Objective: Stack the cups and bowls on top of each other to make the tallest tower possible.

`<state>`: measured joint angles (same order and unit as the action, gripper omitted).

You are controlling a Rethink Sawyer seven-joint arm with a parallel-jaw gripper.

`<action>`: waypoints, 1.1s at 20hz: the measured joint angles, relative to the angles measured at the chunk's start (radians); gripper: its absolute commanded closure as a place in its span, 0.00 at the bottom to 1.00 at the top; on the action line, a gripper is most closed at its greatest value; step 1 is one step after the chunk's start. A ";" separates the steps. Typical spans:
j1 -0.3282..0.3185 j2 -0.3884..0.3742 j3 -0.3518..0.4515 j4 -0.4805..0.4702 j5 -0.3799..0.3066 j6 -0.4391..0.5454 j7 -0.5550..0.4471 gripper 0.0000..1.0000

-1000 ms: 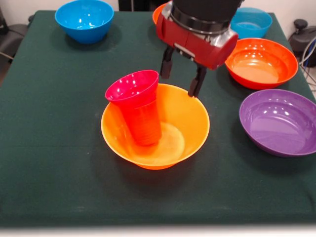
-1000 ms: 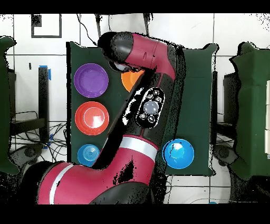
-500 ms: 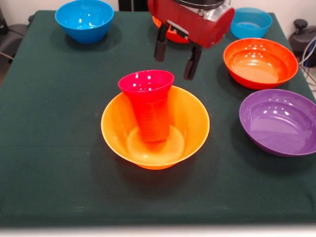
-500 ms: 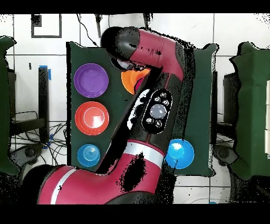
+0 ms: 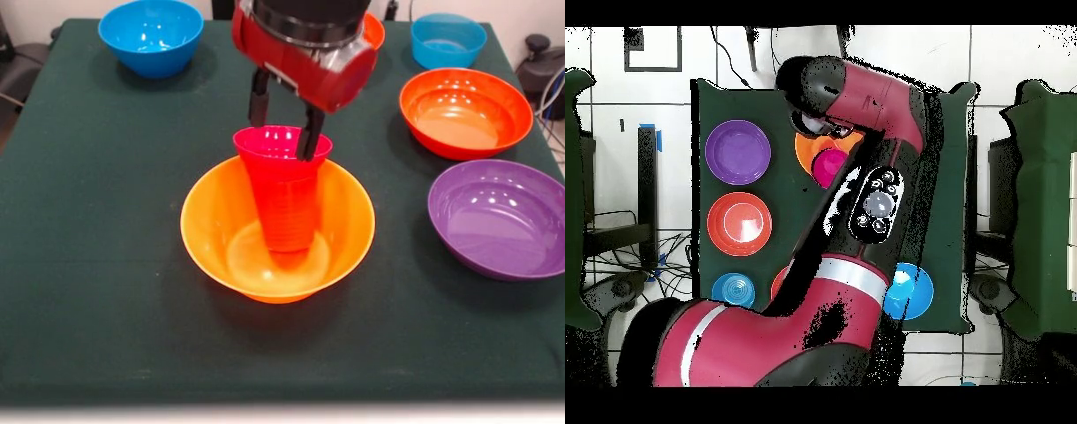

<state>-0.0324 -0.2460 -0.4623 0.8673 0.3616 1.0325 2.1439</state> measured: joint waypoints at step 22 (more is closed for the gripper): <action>-0.041 0.298 -0.009 -0.278 0.000 -0.039 0.000 0.00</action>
<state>-0.0738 0.0519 -0.4712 0.5891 0.3616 0.9936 2.1439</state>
